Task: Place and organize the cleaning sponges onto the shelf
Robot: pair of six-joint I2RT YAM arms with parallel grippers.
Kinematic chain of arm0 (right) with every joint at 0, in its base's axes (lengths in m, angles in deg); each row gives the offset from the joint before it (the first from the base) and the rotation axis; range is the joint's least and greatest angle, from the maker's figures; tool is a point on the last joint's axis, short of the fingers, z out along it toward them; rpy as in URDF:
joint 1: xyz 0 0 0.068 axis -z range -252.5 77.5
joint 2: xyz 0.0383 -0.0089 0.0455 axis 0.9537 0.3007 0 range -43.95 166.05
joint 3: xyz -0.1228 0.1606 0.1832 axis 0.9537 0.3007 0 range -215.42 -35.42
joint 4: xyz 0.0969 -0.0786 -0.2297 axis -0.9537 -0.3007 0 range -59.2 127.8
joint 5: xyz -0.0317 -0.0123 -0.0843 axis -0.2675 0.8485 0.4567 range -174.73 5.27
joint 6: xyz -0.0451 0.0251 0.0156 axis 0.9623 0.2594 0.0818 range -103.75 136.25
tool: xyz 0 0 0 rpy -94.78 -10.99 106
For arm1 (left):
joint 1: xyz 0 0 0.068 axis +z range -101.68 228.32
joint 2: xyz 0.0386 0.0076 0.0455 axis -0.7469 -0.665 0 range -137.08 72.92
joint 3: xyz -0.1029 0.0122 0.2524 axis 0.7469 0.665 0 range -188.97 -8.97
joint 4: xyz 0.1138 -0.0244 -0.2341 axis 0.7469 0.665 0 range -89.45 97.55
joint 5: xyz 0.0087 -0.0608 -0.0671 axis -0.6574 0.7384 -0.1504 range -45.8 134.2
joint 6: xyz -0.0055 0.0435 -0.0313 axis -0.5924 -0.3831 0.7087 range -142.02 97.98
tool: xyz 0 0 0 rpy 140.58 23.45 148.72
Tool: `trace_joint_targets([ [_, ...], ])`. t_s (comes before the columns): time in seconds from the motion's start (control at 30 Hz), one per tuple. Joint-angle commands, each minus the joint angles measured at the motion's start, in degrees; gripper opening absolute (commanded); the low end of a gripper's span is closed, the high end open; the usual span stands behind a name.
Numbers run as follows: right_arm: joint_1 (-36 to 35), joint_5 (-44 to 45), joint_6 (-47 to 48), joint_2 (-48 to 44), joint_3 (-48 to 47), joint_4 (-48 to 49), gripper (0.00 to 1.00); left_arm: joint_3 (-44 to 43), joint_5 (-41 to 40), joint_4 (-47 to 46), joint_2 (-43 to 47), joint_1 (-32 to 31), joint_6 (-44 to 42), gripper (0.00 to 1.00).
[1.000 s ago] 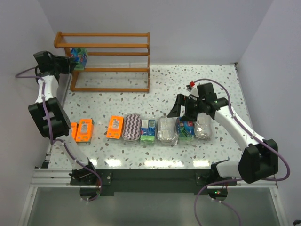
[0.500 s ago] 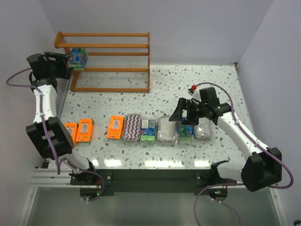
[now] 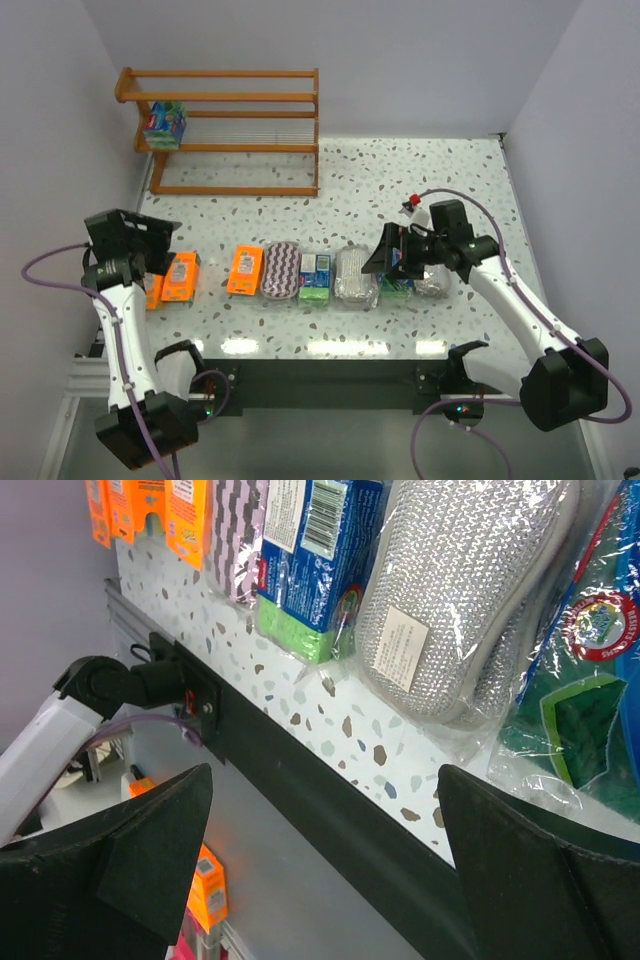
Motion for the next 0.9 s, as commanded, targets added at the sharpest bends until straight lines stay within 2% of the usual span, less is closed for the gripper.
trace_joint_targets([
  [0.0,-0.2,-2.8,1.0,-2.2,0.9,-0.5,0.98,4.6,-4.3,11.1,5.1,0.3,-1.9,0.76],
  [0.13,-0.2,-3.4,-0.1,-2.6,1.8,-0.3,0.98,6.7,-10.4,18.5,12.3,0.4,0.8,0.77],
  [0.3,-0.3,-3.6,-0.8,-2.9,2.7,-0.1,0.98,12.1,-12.0,22.7,14.4,0.4,3.3,0.78],
  [0.5,-0.5,-4.6,-1.9,-3.1,4.1,1.0,0.98,19.7,-9.7,16.1,16.7,0.4,6.5,0.76],
  [0.87,-1.3,-5.8,-2.4,-0.9,2.6,1.4,0.98,20.3,-14.1,10.1,9.8,0.4,12.2,0.73],
])
